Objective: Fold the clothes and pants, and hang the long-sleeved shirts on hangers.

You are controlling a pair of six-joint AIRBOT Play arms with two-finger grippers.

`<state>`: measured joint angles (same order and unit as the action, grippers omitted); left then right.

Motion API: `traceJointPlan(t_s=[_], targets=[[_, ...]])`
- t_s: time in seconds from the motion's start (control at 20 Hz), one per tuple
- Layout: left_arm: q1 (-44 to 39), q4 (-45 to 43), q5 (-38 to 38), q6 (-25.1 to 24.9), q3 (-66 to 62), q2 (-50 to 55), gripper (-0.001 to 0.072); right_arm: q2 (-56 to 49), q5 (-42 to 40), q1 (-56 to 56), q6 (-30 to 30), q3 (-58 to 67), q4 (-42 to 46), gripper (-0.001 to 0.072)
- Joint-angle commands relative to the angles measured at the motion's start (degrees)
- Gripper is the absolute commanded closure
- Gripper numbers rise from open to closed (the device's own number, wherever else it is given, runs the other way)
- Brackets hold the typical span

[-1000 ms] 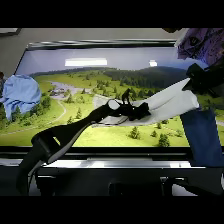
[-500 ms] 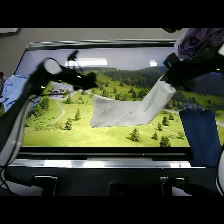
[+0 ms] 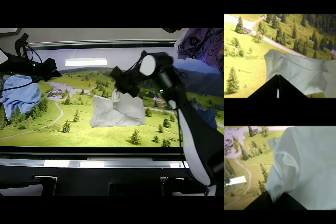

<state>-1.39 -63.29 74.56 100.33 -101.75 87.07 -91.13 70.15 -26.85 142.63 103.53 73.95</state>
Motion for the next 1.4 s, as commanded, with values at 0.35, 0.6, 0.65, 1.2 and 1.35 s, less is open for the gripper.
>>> traceJointPlan(t_s=[0.35,0.6,0.65,1.2,1.35], targets=[[1.0,-0.3,0.9,-1.5,0.0,-0.4,0.0689,-10.6,-4.3,-4.9,2.1,0.0,-3.3,0.0683],[1.0,-0.3,0.9,-1.5,0.0,-0.4,0.0689,-13.5,-3.8,-4.9,-1.3,0.0,-7.0,0.0683],[1.0,-0.3,0.9,-1.5,0.0,-0.4,0.0689,-14.1,-4.0,-4.9,-2.5,0.0,-7.6,0.0681],[1.0,-0.2,1.1,-1.5,0.0,-0.4,0.0689,-5.3,-0.3,3.6,-15.8,0.0,-5.9,0.0098],[1.1,-0.2,1.0,-1.5,0.0,-0.5,0.0689,-1.2,8.4,15.2,-28.5,0.0,-6.3,0.0097]])
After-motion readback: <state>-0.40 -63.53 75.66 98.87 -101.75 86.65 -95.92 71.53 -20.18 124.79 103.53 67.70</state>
